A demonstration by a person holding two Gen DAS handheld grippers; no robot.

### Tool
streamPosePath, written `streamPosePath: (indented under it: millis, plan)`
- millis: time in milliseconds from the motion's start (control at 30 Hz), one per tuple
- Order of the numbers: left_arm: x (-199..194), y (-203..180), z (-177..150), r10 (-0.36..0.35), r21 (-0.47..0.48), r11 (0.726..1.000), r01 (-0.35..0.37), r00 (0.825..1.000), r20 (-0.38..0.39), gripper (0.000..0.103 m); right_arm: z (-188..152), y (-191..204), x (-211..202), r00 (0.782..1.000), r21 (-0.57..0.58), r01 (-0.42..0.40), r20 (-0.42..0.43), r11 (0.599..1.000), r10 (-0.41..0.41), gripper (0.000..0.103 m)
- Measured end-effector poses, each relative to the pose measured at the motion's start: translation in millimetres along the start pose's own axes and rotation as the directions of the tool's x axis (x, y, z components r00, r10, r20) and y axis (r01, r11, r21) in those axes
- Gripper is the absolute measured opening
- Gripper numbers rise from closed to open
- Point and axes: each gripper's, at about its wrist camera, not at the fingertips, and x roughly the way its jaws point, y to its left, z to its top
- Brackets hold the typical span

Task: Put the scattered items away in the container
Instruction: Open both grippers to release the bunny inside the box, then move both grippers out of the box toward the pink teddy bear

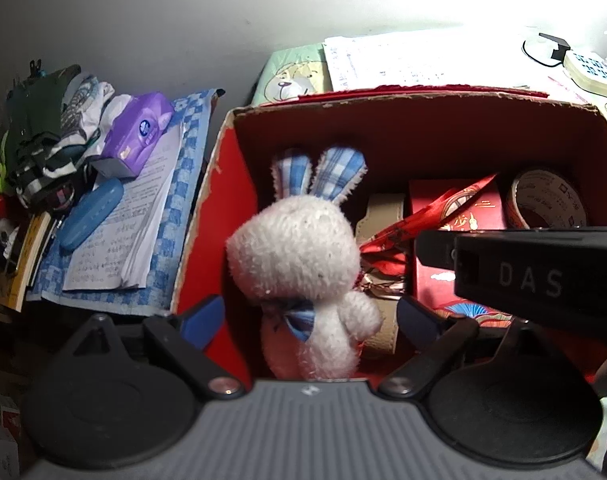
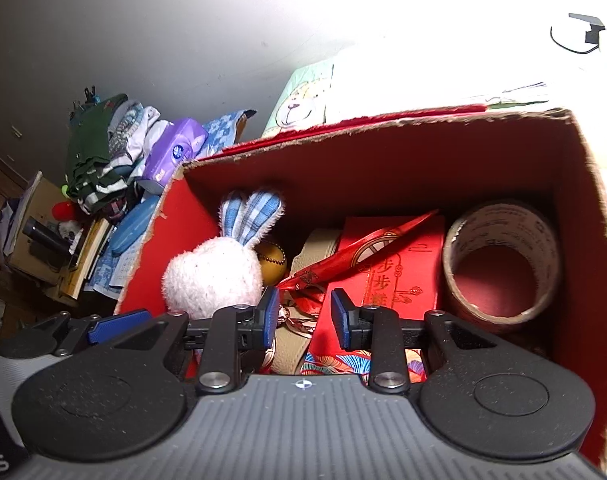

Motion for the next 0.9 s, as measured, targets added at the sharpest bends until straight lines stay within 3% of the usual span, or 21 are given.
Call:
streamPosePath:
  millis: [233,900]
  plan:
    - [-16,-8,-2,-0.008,0.009,1.000,0.007,1.000,0.025,0.094,-7,-3,-20,0.999,0.008,0.029,0.042,1.000,-0.029,0.033]
    - [-68,-53,-13,-0.050,-0.013,0.999,0.052,0.995,0.087,0.094,-22,-21,-90,0.990,-0.008,-0.059,0.128,0.998,0.060,0.039]
